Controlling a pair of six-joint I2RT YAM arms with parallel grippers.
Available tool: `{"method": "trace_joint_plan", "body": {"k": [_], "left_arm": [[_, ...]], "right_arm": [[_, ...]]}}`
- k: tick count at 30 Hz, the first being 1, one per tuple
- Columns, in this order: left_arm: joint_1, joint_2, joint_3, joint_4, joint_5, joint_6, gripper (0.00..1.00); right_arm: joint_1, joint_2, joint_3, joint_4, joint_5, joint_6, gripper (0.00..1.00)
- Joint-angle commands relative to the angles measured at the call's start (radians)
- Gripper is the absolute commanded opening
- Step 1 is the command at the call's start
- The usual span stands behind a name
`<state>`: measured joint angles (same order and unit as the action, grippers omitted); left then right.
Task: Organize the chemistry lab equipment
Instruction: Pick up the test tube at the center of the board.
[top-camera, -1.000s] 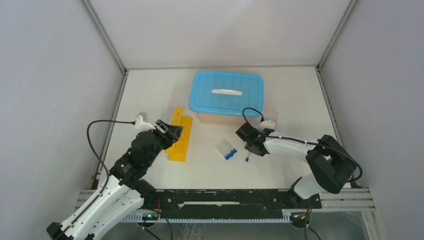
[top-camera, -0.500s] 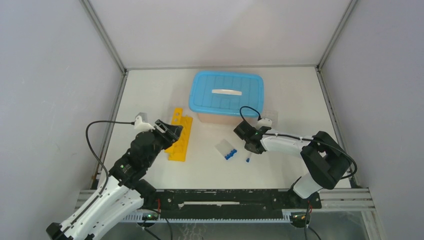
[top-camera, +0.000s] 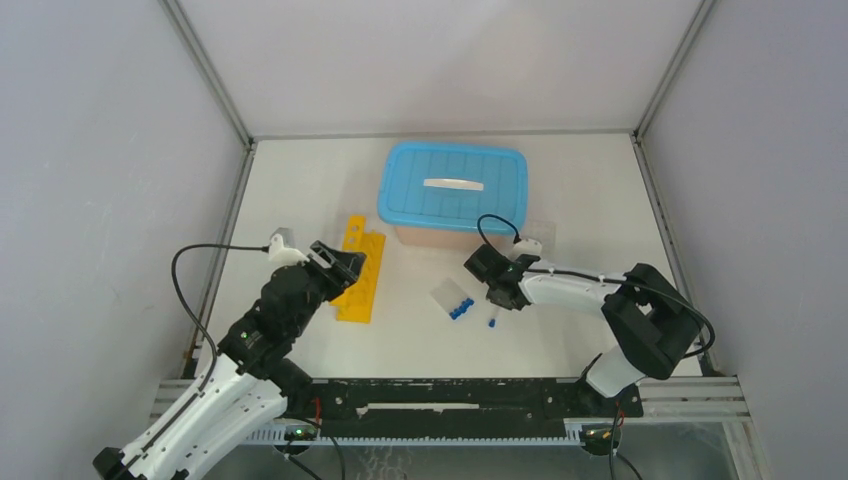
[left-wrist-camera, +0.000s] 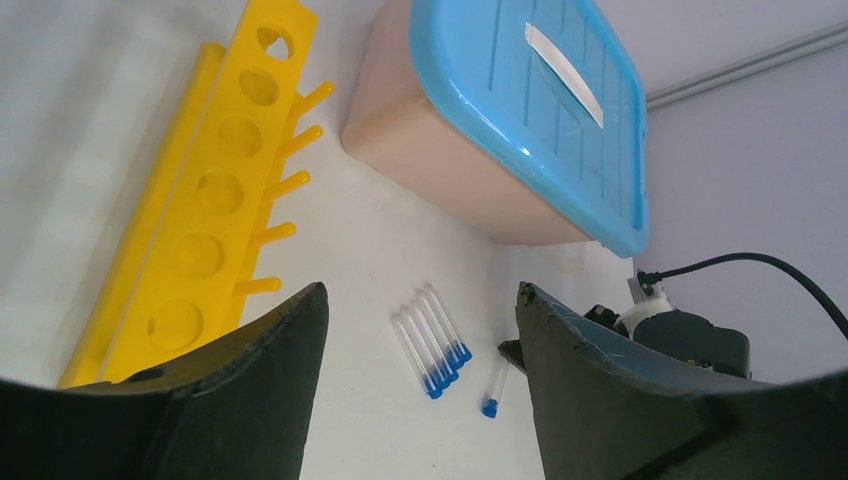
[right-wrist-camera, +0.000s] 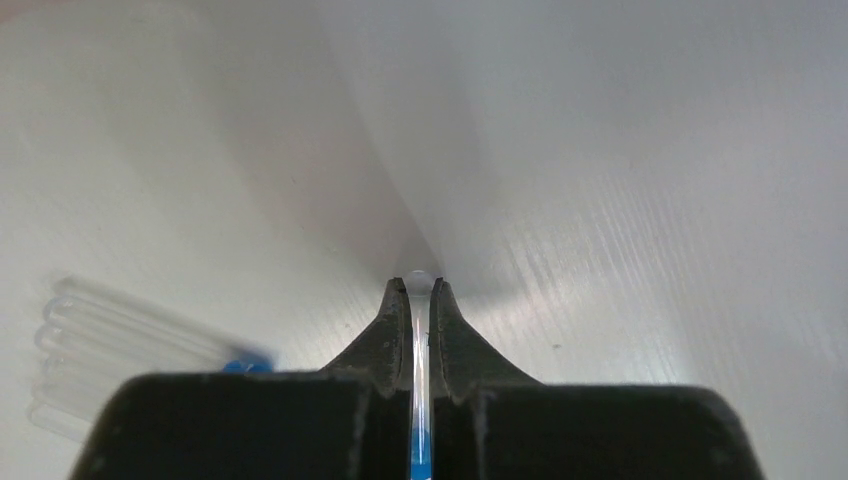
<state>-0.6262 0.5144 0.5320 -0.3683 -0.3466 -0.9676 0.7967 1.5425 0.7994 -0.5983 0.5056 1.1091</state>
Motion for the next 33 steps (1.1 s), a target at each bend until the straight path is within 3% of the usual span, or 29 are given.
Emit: {"method": "trace_joint_plan", "body": {"k": [1, 15, 23, 30, 31, 32, 33], "left_arm": [[-0.007, 0.001, 0.028, 0.006, 0.005, 0.011, 0.74], [-0.007, -0.022, 0.027, 0.122, 0.155, -0.006, 0.80], [-0.006, -0.074, 0.007, 0.237, 0.211, -0.013, 0.82], [-0.006, -0.051, -0.003, 0.407, 0.308, -0.031, 0.83], [-0.006, -0.041, -0.001, 0.424, 0.320, -0.030, 0.84], [-0.007, -0.032, 0.004, 0.440, 0.331, -0.028, 0.96], [-0.006, -0.022, 0.009, 0.452, 0.338, -0.026, 0.99]], "right_arm": [[0.009, -0.079, 0.011, -0.036, -0.030, 0.030, 0.00], [0.077, -0.343, 0.157, -0.163, 0.030, 0.092, 0.00], [0.120, -0.438, 0.254, -0.107, 0.063, 0.127, 0.00], [0.100, -0.402, 0.371, 0.019, 0.076, 0.050, 0.00], [0.094, -0.392, 0.388, 0.039, 0.074, 0.036, 0.00], [0.088, -0.382, 0.403, 0.065, 0.075, 0.025, 0.00], [0.079, -0.373, 0.417, 0.090, 0.075, 0.012, 0.00]]}}
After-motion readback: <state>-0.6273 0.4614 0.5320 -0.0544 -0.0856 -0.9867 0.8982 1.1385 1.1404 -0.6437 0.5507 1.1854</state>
